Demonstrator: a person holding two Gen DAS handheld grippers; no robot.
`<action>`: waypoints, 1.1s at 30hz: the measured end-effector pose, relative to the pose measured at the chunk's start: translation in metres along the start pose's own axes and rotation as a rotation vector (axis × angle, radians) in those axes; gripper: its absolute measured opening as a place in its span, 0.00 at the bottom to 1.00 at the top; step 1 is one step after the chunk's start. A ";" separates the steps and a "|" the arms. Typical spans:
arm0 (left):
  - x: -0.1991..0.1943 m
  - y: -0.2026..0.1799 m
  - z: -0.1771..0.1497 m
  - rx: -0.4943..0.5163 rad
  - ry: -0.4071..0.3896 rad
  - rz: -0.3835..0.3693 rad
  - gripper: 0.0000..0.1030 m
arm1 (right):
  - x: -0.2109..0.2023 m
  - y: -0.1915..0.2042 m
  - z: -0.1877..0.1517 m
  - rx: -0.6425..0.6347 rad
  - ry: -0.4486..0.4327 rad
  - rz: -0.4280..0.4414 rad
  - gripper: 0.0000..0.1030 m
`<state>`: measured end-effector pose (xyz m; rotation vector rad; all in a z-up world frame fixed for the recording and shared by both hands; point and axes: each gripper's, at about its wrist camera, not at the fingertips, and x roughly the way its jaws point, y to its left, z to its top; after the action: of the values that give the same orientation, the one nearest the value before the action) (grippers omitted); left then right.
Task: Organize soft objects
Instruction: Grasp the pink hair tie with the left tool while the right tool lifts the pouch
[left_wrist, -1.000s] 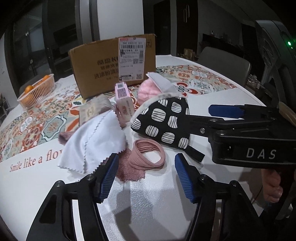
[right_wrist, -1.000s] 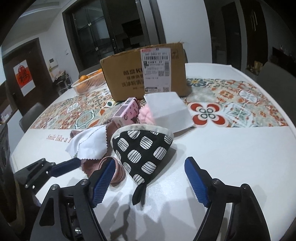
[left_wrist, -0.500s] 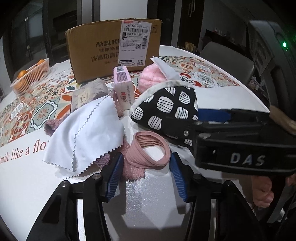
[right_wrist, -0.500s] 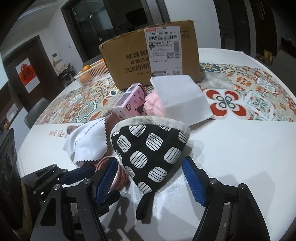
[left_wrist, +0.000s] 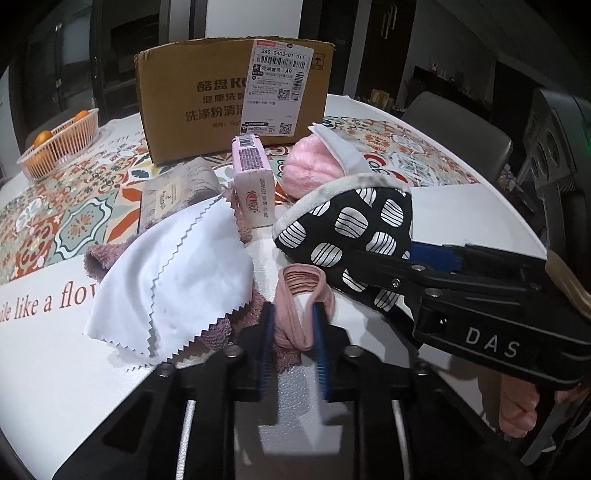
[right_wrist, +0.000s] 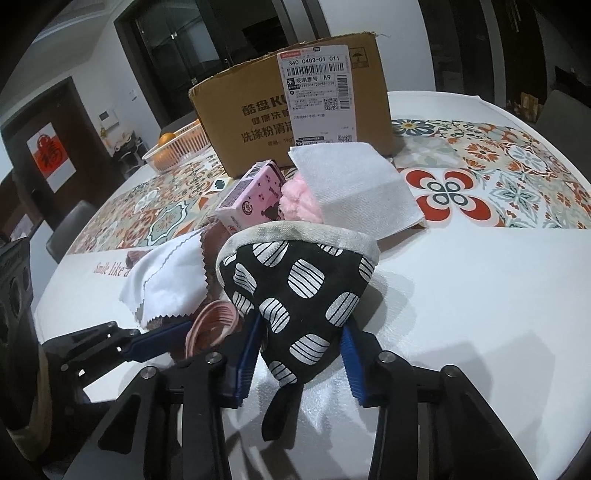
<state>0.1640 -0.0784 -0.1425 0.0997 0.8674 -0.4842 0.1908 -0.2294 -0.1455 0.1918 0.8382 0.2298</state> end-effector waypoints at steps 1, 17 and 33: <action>0.000 0.000 0.000 -0.002 0.000 -0.008 0.14 | -0.001 0.000 -0.001 0.004 -0.002 -0.001 0.39; -0.046 0.000 -0.003 -0.045 -0.129 0.024 0.11 | -0.027 0.004 -0.010 0.066 -0.055 -0.023 0.32; -0.106 0.007 0.023 -0.056 -0.329 0.054 0.11 | -0.082 0.033 0.015 0.033 -0.226 -0.045 0.32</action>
<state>0.1259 -0.0397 -0.0484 -0.0089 0.5538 -0.4113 0.1449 -0.2218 -0.0690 0.2248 0.6215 0.1485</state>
